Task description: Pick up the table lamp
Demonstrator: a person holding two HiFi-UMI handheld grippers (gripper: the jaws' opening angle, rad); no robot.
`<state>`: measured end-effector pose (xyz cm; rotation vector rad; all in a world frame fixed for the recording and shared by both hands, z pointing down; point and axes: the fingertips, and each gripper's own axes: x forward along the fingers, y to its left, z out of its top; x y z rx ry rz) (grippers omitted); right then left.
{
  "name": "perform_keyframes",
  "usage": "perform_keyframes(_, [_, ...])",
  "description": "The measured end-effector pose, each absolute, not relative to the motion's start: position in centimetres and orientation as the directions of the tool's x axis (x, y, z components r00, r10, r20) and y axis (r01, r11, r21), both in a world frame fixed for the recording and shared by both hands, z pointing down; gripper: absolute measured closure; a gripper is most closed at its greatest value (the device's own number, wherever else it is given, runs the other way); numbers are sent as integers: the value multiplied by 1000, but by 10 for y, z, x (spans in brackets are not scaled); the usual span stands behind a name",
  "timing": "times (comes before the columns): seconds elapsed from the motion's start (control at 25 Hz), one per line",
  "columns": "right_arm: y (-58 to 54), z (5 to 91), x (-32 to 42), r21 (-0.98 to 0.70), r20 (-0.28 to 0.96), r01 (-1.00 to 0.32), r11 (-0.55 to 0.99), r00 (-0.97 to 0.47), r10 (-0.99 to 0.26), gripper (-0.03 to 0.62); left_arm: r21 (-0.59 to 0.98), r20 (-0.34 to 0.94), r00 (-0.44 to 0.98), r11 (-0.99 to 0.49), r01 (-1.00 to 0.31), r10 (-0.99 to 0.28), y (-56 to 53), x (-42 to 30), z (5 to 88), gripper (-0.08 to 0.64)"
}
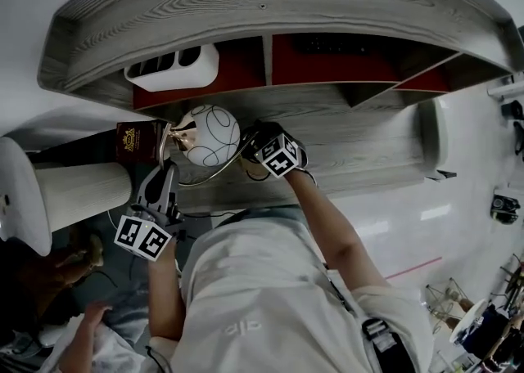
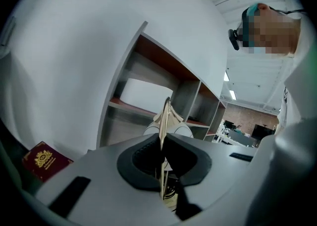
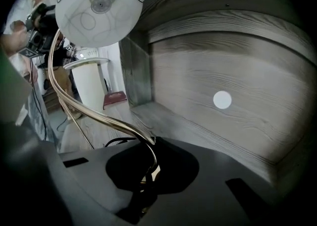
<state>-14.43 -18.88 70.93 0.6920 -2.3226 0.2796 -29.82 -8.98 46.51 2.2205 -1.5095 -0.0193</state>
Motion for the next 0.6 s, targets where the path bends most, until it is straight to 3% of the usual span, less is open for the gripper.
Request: perform_keyframes(0.6, [-182, 669, -127, 108, 749, -469, 876, -541, -382, 552, 507, 114, 340, -240, -828, -934, -60, -325, 466, 522])
